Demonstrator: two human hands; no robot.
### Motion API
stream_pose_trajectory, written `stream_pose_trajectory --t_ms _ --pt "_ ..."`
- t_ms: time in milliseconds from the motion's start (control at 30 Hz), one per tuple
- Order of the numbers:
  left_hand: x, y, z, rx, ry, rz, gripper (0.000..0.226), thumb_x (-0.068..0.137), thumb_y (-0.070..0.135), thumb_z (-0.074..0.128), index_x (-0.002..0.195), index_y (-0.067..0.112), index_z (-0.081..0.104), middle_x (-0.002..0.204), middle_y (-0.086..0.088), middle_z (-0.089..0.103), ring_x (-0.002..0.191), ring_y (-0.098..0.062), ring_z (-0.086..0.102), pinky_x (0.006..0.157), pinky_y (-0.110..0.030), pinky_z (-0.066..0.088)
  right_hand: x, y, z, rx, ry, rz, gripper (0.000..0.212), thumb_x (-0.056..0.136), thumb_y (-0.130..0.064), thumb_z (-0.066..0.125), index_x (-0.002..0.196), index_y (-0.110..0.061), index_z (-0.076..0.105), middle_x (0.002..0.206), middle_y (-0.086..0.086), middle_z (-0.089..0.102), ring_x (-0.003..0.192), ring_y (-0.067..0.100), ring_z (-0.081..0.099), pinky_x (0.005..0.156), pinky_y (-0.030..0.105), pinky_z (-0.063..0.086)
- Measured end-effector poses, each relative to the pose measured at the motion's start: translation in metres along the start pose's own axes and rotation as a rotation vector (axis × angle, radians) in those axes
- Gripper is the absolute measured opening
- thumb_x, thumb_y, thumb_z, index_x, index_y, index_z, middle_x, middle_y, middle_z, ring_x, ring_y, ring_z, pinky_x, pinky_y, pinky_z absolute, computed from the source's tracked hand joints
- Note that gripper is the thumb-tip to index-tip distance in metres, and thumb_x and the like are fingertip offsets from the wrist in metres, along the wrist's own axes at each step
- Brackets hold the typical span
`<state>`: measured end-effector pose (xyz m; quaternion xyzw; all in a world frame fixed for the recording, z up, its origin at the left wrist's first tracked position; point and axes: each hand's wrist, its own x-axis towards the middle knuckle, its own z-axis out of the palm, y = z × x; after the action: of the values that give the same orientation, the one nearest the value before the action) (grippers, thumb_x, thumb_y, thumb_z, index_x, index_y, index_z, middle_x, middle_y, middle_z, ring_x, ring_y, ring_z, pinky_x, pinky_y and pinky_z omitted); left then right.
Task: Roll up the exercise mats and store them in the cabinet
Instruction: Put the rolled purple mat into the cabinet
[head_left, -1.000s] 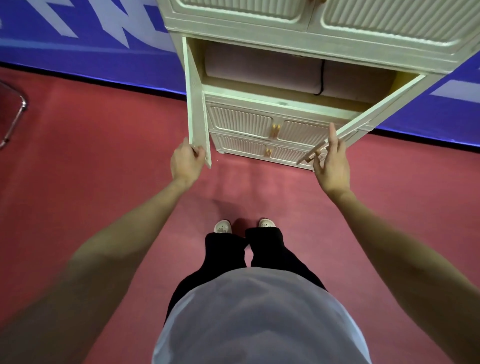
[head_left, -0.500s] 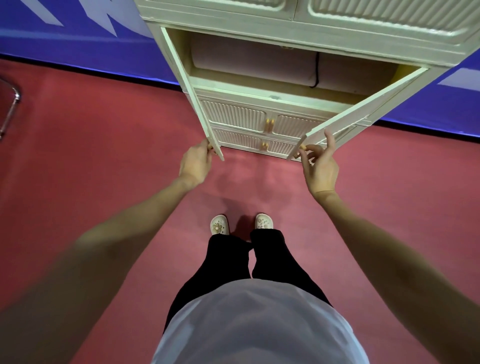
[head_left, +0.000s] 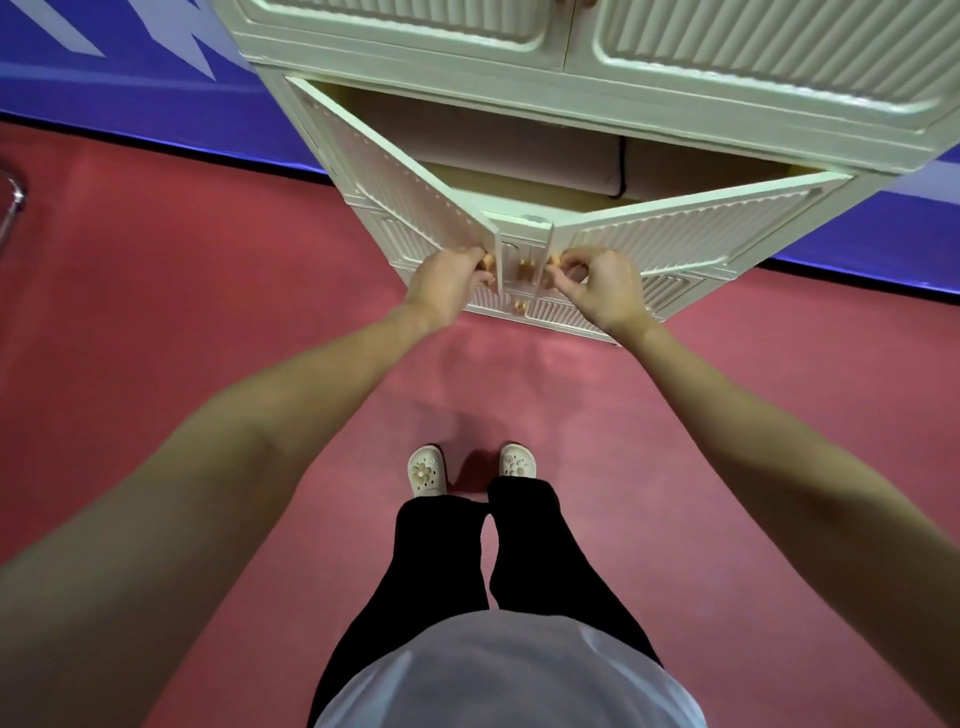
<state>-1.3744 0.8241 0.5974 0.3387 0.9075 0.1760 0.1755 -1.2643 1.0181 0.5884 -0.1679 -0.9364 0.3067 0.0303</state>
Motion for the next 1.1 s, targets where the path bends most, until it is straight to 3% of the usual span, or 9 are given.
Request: stream_pose_trajectory --t_ms 133,467,700,867,1100 --pt "0.033 0.008 -0.002 0.026 -0.005 0.042 0.022 0.096 0.024 0.057 0.099 0.004 0.064 0.1 -0.015 0.068 0.091 -0.035 0.063 0.075 -0.039 0.047 0.03 0.0 -0.003 -0.027 -0.026 -0.042 0.026 0.09 -0.035 0.06 0.078 -0.015 0.069 0.066 0.001 0.063 0.068 0.025 0.06 0.06 0.035 0.048" --pt "0.085 0.026 -0.004 -0.009 0.044 0.062 0.017 0.097 0.019 0.056 0.099 0.004 0.064 0.098 -0.013 0.069 0.092 -0.029 0.065 0.076 -0.037 0.046 0.076 -0.003 -0.002 0.005 0.072 -0.007 0.018 0.092 -0.021 0.058 0.086 -0.012 0.073 0.081 0.009 0.072 0.08 0.031 0.066 0.067 0.038 0.051" --pt "0.107 0.03 -0.005 -0.023 0.087 0.031 0.015 0.098 0.004 0.05 0.088 -0.001 0.062 0.098 -0.017 0.069 0.1 -0.026 0.065 0.067 -0.017 0.031 0.093 -0.004 -0.005 -0.041 0.08 0.028 0.021 0.095 -0.023 0.055 0.091 -0.012 0.072 0.081 0.009 0.073 0.083 0.031 0.066 0.065 0.034 0.047" --pt "0.12 0.023 -0.002 -0.022 0.091 0.015 0.015 0.096 0.0 0.051 0.087 0.001 0.063 0.095 -0.014 0.071 0.098 -0.023 0.067 0.068 -0.023 0.037 0.098 0.0 -0.006 -0.116 0.068 0.01 0.023 0.097 -0.026 0.053 0.099 -0.016 0.073 0.085 0.011 0.073 0.09 0.035 0.065 0.069 0.036 0.049" --pt "0.113 0.019 0.0 -0.063 0.107 -0.029 0.023 0.098 0.022 0.053 0.094 0.003 0.066 0.091 -0.015 0.071 0.088 -0.03 0.064 0.072 -0.034 0.046 0.093 -0.002 -0.005 -0.088 0.076 0.039 0.017 0.095 -0.025 0.055 0.099 -0.018 0.07 0.089 0.005 0.073 0.091 0.029 0.066 0.072 0.036 0.051"
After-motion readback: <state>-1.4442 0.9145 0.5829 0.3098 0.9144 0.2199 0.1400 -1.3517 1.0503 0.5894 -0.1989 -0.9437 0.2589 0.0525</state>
